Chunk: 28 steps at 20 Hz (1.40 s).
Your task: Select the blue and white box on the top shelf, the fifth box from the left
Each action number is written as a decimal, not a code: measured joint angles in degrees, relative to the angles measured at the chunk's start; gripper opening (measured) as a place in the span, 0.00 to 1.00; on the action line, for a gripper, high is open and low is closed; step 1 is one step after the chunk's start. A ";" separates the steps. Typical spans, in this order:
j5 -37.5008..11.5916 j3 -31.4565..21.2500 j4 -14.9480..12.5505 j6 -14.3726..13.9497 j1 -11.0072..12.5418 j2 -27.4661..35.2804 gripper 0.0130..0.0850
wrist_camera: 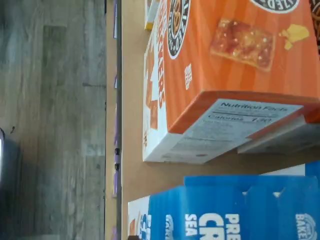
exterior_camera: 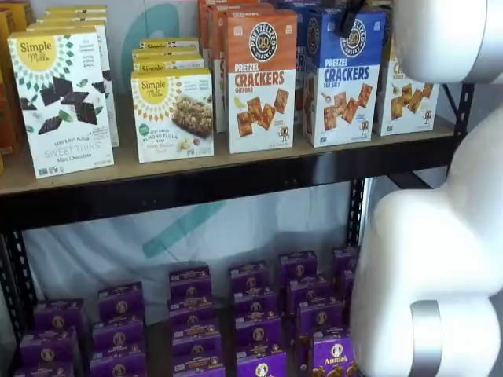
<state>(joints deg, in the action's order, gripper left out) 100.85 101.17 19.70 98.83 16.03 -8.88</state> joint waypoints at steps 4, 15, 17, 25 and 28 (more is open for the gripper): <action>0.38 0.64 -1.17 -0.18 -0.64 0.55 1.00; 0.26 1.07 -4.41 -0.83 -2.65 1.38 1.00; 1.02 1.76 -4.54 -0.91 -2.70 1.83 1.00; 2.31 2.90 -5.01 -0.89 -2.73 2.58 0.94; 2.26 2.85 -4.89 -0.86 -2.67 2.57 0.83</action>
<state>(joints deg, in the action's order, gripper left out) 103.11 104.02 14.82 97.96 13.35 -6.31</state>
